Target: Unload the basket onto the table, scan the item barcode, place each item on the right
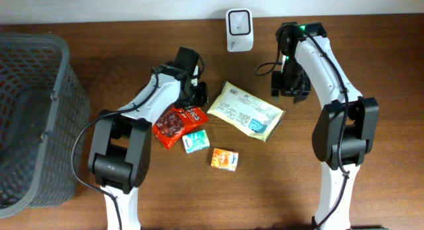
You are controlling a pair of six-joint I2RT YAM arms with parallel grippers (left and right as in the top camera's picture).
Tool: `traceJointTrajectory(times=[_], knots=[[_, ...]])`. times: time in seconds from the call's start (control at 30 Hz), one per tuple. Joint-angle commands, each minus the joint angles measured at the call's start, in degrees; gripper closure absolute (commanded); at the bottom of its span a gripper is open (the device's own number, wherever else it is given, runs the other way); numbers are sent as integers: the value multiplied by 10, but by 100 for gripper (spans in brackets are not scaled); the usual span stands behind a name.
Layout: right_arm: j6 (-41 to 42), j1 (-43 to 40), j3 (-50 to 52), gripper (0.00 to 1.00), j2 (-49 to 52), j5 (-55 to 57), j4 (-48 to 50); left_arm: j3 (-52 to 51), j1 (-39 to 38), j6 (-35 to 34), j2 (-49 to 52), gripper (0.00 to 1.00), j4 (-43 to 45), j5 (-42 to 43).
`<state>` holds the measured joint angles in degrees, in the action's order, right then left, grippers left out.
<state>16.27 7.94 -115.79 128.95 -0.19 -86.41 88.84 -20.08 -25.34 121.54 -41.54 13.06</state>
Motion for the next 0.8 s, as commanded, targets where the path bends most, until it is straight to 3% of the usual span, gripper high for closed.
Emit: traceJointTrajectory(times=[0.0, 0.1, 0.17, 0.5, 0.53, 0.57, 0.67, 0.7, 0.77], knots=[[-26, -1, -3, 1, -11, 9, 1, 12, 23, 6, -6, 27, -7, 3], [-25, -3, 1, 1, -11, 3, 44, 12, 47, 46, -6, 6, -8, 132], [-26, -14, 1, 1, -11, -47, 46, 12, 45, 55, -6, 0, -13, 174], [-25, -32, 1, 1, -11, -6, 28, 12, -21, -9, 57, 2, 38, 182], [-25, -31, 1, 1, -11, -6, 28, 12, -22, -9, 59, 16, 38, 174], [-25, -31, 1, 1, -11, -6, 28, 12, -22, -9, 60, 39, 38, 149], [-25, -31, 1, 1, -11, -6, 29, 12, -22, -9, 60, 90, 38, 94], [-25, -31, 1, 1, -11, -6, 29, 12, -21, -7, 60, 98, 40, 93], [-25, -31, 1, 1, -11, -6, 29, 15, -19, 16, 60, 100, 47, 84]])
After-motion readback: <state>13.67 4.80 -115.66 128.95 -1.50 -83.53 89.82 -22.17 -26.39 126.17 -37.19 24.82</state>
